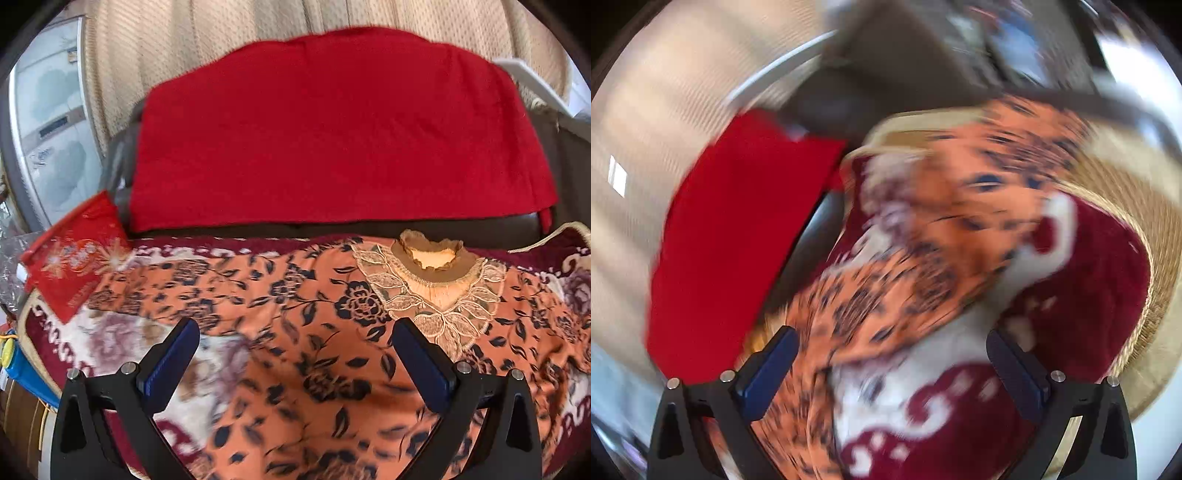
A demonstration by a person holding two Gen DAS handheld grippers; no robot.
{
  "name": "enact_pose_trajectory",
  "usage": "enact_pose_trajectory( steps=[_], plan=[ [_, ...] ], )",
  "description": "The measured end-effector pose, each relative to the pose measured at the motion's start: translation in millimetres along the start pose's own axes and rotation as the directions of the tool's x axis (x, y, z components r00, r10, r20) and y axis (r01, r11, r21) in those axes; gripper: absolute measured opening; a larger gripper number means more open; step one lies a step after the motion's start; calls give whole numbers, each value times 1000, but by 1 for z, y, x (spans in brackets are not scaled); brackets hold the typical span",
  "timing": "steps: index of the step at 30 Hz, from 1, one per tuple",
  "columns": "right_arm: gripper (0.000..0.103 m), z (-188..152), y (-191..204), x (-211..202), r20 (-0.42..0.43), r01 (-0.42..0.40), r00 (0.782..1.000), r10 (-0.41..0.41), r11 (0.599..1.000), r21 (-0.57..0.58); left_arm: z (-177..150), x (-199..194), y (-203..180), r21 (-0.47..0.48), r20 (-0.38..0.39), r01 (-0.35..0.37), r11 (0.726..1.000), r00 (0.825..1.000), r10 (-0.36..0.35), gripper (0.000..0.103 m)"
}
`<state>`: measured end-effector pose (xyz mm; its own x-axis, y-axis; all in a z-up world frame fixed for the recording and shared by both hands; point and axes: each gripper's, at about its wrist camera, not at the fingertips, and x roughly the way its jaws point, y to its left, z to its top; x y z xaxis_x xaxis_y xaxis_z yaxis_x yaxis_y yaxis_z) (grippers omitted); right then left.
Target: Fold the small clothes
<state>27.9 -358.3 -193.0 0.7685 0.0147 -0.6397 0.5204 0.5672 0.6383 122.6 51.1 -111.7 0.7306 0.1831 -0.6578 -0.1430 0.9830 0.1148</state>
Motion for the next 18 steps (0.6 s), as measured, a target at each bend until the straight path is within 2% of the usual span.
enact_pose_trajectory(
  steps=[1,4,9,12,13,14,15,18],
  plan=[
    [103,12,-23,3,11,-21,1000,20,996,88,2,9,-5,4,-8,1,1000,1000,-1,103],
    [102,32,-54,7,59,-74,996,63,975,209,7,32,-19,15,-17,7,1000,1000,-7,103],
    [102,51,-66,17,130,-116,988,80,946,302,6,53,-25,50,7,9,999,1000,-9,103],
    [100,51,-54,21,142,-107,987,71,958,265,5,65,-21,56,-17,4,998,1000,-3,103],
    [87,48,-47,23,137,-95,989,64,967,235,5,68,-20,53,-19,5,999,1000,-4,103],
    [65,47,-45,25,137,-104,988,74,968,229,4,70,-17,48,-21,5,999,1000,-4,103],
    [59,45,-45,28,129,-119,988,90,964,239,5,71,-14,43,-19,1,999,1000,0,103],
    [58,38,-46,41,124,-68,992,33,954,292,7,74,-6,20,-25,0,1000,1000,1,103]
  ],
)
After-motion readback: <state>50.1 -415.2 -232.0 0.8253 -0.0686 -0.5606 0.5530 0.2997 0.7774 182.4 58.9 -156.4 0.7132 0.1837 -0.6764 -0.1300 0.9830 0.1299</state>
